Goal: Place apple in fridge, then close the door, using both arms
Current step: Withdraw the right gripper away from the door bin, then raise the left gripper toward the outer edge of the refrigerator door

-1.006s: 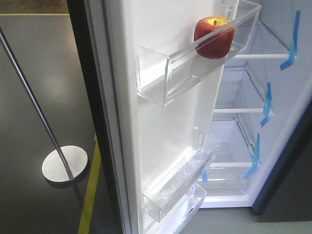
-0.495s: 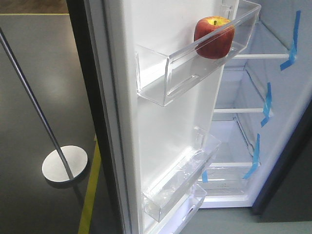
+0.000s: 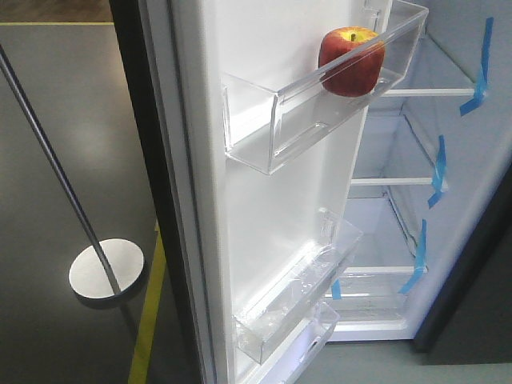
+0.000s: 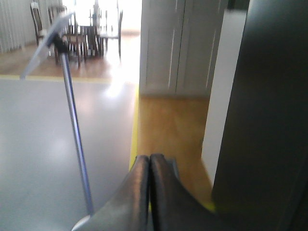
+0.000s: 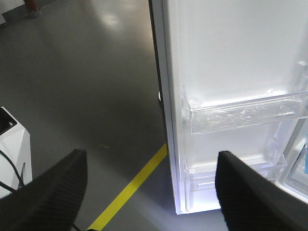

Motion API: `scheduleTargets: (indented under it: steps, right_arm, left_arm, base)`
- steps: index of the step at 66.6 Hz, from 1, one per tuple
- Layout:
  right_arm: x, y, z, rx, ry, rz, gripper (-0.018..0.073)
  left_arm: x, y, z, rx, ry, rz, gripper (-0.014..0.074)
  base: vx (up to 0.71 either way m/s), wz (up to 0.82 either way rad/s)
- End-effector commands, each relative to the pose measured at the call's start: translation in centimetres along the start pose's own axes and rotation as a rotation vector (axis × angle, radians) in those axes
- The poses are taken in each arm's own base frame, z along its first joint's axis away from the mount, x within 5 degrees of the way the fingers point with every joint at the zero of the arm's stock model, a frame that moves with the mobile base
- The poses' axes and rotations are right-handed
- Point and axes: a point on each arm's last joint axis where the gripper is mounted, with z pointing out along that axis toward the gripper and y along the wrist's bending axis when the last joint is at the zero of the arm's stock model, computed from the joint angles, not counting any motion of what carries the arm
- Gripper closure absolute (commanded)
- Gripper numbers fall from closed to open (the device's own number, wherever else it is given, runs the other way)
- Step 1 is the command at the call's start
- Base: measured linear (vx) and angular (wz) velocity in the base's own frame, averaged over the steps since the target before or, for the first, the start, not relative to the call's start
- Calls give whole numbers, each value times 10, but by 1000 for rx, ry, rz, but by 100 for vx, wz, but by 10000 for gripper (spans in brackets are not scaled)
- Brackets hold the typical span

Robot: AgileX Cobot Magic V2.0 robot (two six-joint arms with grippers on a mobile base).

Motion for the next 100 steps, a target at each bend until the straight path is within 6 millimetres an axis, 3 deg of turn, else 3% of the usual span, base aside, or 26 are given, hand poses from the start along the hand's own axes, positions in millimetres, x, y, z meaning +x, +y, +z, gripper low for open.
scheduleTargets:
  steps: [1, 8, 23, 49, 77, 100]
  right_arm:
    - [-6, 2, -1, -22, -5, 10, 34]
    - [-6, 2, -1, -22, -5, 10, 34]
    - [-6, 2, -1, -22, -5, 10, 34]
    - [-6, 2, -1, -22, -5, 10, 34]
    - [-6, 2, -1, -22, -5, 10, 34]
    - [-6, 2, -1, -22, -5, 10, 34]
  left_arm:
    - [-24, -2, 18, -14, 64, 52, 603]
    - [-32, -3, 43, -22, 202, 99, 603]
    - [-42, -4, 93, -20, 316, 130, 603]
    - [-41, -11, 174, 49, 513, 118, 603]
    - [-47, -44, 241, 344, 494, -11, 603]
    - [-42, -79, 284, 475, 504, -74, 603]
  base:
    - [0, 0]
    - [0, 0]
    - [0, 0]
    - [0, 0]
    - [0, 0]
    - [0, 0]
